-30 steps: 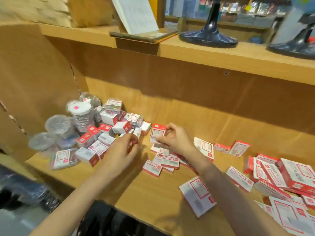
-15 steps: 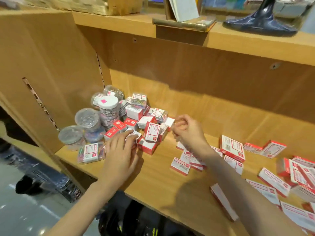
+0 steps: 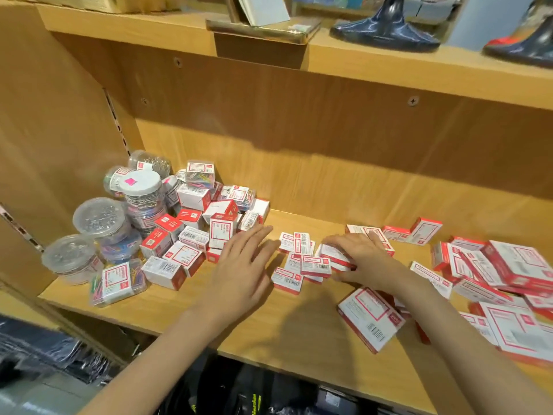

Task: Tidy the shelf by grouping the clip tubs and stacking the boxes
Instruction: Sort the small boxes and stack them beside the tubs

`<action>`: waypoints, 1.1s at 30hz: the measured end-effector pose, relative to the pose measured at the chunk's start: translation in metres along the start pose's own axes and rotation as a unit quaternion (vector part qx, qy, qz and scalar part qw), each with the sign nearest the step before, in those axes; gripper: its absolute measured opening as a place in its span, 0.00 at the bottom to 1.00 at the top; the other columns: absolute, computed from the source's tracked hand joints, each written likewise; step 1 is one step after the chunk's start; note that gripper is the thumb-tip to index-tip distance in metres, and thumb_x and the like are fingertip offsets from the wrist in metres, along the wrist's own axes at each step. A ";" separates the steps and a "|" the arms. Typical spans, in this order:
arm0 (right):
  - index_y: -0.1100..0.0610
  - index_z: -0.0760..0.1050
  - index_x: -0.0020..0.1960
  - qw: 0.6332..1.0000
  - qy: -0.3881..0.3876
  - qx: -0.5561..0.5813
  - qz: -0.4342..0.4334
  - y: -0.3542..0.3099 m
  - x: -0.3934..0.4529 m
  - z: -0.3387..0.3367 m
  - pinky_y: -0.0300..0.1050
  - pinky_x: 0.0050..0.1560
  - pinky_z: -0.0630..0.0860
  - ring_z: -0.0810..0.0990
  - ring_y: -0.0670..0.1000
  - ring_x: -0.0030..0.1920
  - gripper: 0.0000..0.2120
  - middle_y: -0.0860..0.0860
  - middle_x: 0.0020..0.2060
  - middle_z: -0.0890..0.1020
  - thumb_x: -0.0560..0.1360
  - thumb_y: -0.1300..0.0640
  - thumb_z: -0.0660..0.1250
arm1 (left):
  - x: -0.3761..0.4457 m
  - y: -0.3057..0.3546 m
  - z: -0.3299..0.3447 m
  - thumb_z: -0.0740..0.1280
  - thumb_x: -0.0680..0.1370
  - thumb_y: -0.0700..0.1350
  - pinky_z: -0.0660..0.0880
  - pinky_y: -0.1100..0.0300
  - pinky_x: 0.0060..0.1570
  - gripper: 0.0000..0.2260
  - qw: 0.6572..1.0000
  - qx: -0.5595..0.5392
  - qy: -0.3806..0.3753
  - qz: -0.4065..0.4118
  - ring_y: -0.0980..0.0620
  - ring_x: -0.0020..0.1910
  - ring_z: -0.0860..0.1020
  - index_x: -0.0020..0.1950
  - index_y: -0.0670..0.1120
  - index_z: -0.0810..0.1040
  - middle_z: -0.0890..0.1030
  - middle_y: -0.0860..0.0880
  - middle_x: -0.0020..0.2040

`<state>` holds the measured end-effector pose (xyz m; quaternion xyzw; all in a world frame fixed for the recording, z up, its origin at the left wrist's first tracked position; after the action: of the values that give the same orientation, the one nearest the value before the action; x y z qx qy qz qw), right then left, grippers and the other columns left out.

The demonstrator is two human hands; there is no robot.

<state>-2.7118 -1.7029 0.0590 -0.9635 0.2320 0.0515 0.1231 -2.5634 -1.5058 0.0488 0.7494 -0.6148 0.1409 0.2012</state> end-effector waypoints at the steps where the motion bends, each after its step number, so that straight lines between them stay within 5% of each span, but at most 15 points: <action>1: 0.45 0.64 0.67 1.000 0.025 -0.004 -0.004 0.007 -0.005 0.000 0.55 0.73 0.47 0.63 0.48 0.67 0.26 0.45 0.62 0.71 0.72 0.50 0.69 | 0.002 0.002 0.004 0.57 0.75 0.47 0.54 0.52 0.68 0.19 1.000 -0.024 -0.003 0.008 0.48 0.67 0.64 0.63 0.44 0.73 0.72 0.44 0.65; 4: 0.50 0.70 0.60 0.995 0.098 0.024 -0.016 0.025 -0.024 0.002 0.46 0.67 0.57 0.69 0.48 0.61 0.20 0.44 0.54 0.74 0.71 0.57 0.70 | 0.010 0.012 0.020 0.56 0.76 0.55 0.55 0.46 0.70 0.22 0.995 -0.083 -0.052 0.021 0.48 0.70 0.62 0.68 0.49 0.68 0.69 0.46 0.69; 6: 0.49 0.71 0.56 0.977 0.153 0.147 0.007 0.029 -0.037 -0.001 0.39 0.54 0.66 0.73 0.45 0.55 0.18 0.42 0.51 0.75 0.70 0.58 0.73 | 0.016 0.021 0.031 0.51 0.74 0.64 0.49 0.48 0.71 0.28 0.987 -0.103 -0.124 0.003 0.46 0.74 0.53 0.72 0.56 0.60 0.59 0.48 0.74; 8: 0.49 0.71 0.51 0.916 0.213 0.335 0.057 0.033 -0.044 -0.012 0.33 0.49 0.73 0.76 0.37 0.48 0.19 0.43 0.48 0.77 0.67 0.62 0.74 | 0.022 0.027 0.041 0.45 0.69 0.70 0.46 0.48 0.71 0.33 0.975 -0.101 -0.198 -0.023 0.45 0.75 0.44 0.73 0.63 0.52 0.48 0.49 0.77; 10: 0.54 0.71 0.52 0.836 0.279 0.465 0.088 0.043 -0.050 -0.026 0.32 0.47 0.76 0.79 0.39 0.44 0.19 0.48 0.46 0.78 0.67 0.68 0.73 | 0.029 0.033 0.049 0.43 0.65 0.74 0.45 0.47 0.71 0.37 0.968 -0.082 -0.236 -0.035 0.44 0.74 0.40 0.73 0.64 0.51 0.43 0.49 0.77; 14: 0.59 0.70 0.52 0.766 0.336 0.515 0.187 0.064 -0.068 -0.045 0.31 0.31 0.76 0.77 0.46 0.37 0.13 0.53 0.40 0.77 0.70 0.65 0.70 | 0.039 0.035 0.059 0.44 0.64 0.72 0.48 0.49 0.71 0.39 0.970 -0.101 -0.217 -0.028 0.44 0.75 0.43 0.72 0.57 0.60 0.46 0.48 0.77; 17: 0.58 0.71 0.47 0.802 0.350 0.397 0.277 0.087 -0.083 -0.042 0.38 0.34 0.73 0.74 0.46 0.36 0.11 0.52 0.39 0.76 0.71 0.57 0.72 | 0.045 0.034 0.065 0.53 0.68 0.66 0.56 0.55 0.69 0.32 0.971 -0.157 -0.180 0.007 0.46 0.73 0.57 0.67 0.52 0.69 0.56 0.48 0.75; 21: 0.57 0.70 0.46 0.897 0.288 0.197 0.270 0.104 -0.098 -0.029 0.46 0.43 0.66 0.73 0.52 0.41 0.10 0.50 0.40 0.76 0.71 0.58 0.71 | 0.057 0.036 0.065 0.58 0.65 0.59 0.58 0.69 0.62 0.28 0.956 -0.230 -0.182 0.021 0.51 0.68 0.67 0.61 0.51 0.76 0.62 0.50 0.73; 29: 0.54 0.69 0.46 0.947 0.242 0.047 0.208 0.108 -0.125 -0.015 0.45 0.44 0.64 0.73 0.57 0.49 0.12 0.54 0.45 0.77 0.70 0.62 0.72 | 0.073 0.045 0.066 0.57 0.64 0.66 0.56 0.50 0.71 0.31 0.945 -0.258 -0.203 0.009 0.51 0.71 0.59 0.63 0.53 0.73 0.62 0.51 0.73; 33: 0.55 0.74 0.54 0.950 0.231 0.069 0.198 0.108 -0.131 -0.012 0.43 0.51 0.66 0.72 0.53 0.56 0.12 0.50 0.52 0.76 0.72 0.57 0.70 | 0.087 0.066 0.059 0.56 0.66 0.68 0.59 0.53 0.68 0.31 0.950 -0.268 -0.160 0.015 0.54 0.69 0.62 0.64 0.53 0.71 0.65 0.53 0.70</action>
<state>-2.8769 -1.7428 0.0680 -0.8731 0.4428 -0.1653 0.1195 -2.6120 -1.6197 0.0451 0.6711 -0.6656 -0.1476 0.2912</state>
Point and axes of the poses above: each hand's wrist, its own x-axis towards the middle knuckle, its own z-axis out of the palm, y = z × x, the point moved 2 cm from there along x, towards the middle knuckle
